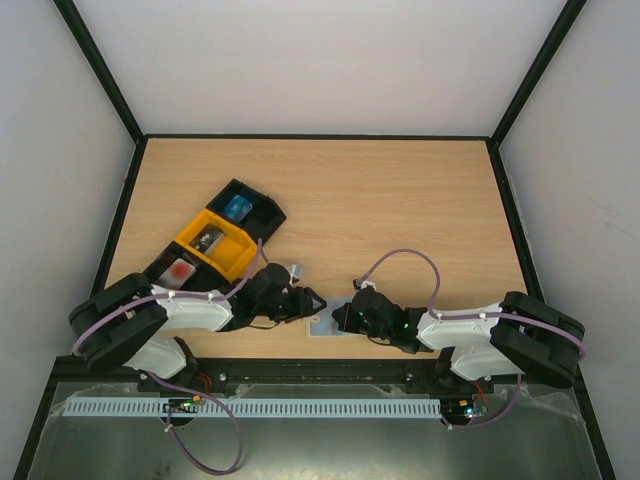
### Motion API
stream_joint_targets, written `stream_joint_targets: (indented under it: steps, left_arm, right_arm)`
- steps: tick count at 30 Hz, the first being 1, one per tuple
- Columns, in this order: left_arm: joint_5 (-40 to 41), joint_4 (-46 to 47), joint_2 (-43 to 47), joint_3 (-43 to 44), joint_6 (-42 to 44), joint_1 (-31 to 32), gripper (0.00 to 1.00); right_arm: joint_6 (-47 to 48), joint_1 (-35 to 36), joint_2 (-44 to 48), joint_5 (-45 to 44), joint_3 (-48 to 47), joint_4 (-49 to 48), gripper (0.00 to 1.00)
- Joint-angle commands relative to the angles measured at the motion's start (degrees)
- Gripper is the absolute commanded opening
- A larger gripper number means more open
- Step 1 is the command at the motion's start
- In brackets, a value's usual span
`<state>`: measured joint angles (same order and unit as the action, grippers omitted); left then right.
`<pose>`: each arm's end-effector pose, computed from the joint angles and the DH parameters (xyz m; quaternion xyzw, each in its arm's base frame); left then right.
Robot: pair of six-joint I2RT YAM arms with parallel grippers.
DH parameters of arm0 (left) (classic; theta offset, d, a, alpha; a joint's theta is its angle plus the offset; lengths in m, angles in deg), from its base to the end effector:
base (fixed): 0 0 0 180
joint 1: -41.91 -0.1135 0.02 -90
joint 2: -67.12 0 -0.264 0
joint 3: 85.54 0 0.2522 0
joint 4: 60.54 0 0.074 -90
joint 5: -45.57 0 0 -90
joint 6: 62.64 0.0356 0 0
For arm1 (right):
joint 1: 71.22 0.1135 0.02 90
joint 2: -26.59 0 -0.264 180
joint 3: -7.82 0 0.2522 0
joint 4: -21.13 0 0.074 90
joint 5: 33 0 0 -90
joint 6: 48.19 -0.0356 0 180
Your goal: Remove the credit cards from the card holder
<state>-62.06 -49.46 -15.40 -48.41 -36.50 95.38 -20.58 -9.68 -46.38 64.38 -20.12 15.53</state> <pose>0.1413 -0.2088 0.1349 -0.0078 0.8767 -0.4647 0.1243 0.0938 0.1827 0.1181 -0.0208 0.9025 0.4036 0.1490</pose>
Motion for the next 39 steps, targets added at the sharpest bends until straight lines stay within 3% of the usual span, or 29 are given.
stream_joint_targets:
  steps: [1, 18, 39]
  left_arm:
    - [2.9, -5.6, 2.3, 1.1, 1.9, 0.3, 0.56]
    - [0.8, -1.4, -1.2, 1.0, 1.1, 0.4, 0.55]
    - [-1.2, 5.5, -0.9, -0.6, -2.0, 1.0, 0.38]
  right_arm:
    - [-0.5, 0.3, 0.6, -2.1, 0.8, 0.9, 0.05]
    - [-0.6, 0.4, 0.6, -2.1, 0.6, 1.2, 0.05]
    - [-0.6, 0.3, 1.2, -2.5, 1.1, 0.4, 0.05]
